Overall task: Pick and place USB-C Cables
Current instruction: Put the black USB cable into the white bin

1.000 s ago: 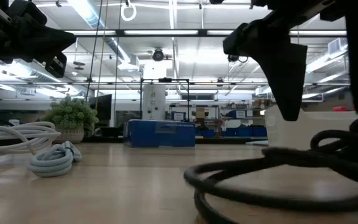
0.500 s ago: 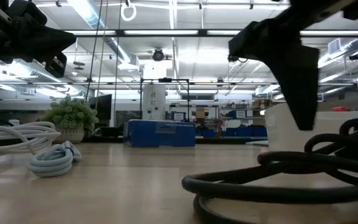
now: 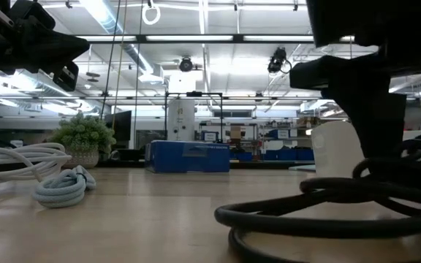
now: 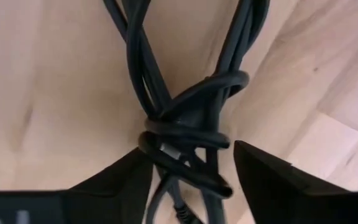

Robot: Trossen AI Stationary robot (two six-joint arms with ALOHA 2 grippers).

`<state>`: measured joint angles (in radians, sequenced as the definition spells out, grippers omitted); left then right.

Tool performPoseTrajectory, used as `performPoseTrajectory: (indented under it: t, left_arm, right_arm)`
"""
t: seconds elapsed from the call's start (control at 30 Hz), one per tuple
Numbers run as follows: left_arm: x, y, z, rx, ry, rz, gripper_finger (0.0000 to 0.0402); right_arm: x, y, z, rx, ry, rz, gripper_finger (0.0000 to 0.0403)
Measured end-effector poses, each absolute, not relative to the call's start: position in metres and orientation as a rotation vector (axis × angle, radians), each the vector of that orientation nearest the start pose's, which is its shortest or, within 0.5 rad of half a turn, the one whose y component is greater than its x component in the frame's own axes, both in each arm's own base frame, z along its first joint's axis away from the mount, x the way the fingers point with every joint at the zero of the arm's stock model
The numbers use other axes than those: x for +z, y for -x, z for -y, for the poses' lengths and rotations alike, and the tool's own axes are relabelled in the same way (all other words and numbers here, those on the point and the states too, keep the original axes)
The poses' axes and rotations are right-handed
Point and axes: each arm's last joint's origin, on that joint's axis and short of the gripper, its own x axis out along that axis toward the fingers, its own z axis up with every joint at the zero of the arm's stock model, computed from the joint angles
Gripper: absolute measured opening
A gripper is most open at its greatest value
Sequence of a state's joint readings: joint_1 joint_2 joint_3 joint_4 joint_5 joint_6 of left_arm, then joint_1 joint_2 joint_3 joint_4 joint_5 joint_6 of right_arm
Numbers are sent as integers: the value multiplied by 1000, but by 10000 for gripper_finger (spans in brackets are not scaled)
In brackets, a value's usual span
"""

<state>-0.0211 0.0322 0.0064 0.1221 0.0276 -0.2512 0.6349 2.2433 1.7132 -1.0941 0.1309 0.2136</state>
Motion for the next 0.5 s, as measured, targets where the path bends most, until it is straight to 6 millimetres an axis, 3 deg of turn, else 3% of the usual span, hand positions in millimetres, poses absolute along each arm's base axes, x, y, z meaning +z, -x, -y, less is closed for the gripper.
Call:
performPoseTrajectory:
  t: [0.5]
  left_arm:
    - [175,-99,3,-61,251,90,30]
  right_arm:
    - [144,-345,-244,268,336,-1564,38]
